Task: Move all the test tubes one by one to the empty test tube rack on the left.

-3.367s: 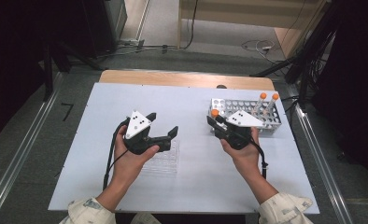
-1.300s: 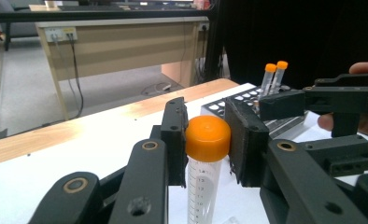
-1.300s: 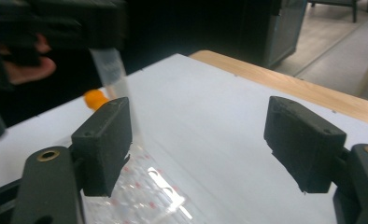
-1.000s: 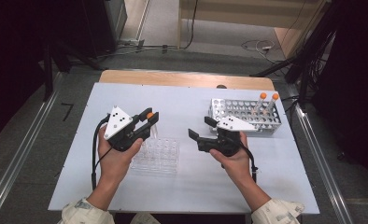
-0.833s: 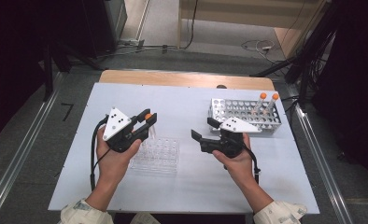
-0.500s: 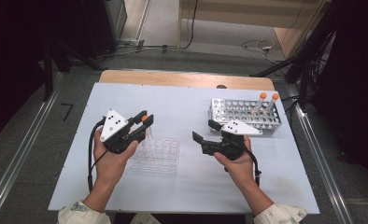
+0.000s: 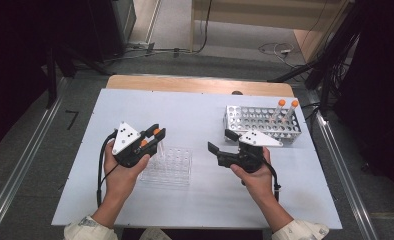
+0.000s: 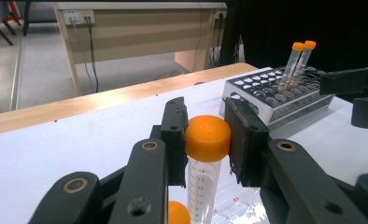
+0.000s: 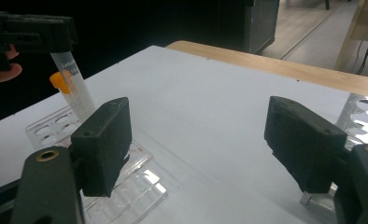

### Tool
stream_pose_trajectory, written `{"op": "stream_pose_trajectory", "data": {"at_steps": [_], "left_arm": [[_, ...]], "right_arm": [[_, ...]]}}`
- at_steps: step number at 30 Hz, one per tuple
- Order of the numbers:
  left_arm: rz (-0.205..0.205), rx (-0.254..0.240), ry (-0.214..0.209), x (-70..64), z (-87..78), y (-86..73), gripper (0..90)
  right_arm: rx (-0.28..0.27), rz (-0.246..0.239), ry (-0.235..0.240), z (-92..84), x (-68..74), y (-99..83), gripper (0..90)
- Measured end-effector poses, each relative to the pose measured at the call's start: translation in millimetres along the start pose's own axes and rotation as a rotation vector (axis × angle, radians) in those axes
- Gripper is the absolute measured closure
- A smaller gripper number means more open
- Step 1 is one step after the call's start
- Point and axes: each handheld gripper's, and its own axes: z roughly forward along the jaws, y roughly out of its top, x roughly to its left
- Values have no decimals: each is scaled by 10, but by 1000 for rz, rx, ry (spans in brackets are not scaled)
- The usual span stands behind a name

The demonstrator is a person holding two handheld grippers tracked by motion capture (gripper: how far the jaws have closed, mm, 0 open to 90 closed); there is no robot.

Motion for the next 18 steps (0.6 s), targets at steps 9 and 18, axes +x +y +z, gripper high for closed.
{"op": "stream_pose_trajectory", "data": {"at_steps": [9,18], "left_arm": [[34,36,-9,-16,6,-126,703],[63,74,-15,-60,54,-208,688]], "right_arm": [[-2,-2,4,3,6,-8,220],[9,-1,10,26,16,-27,220]]}}
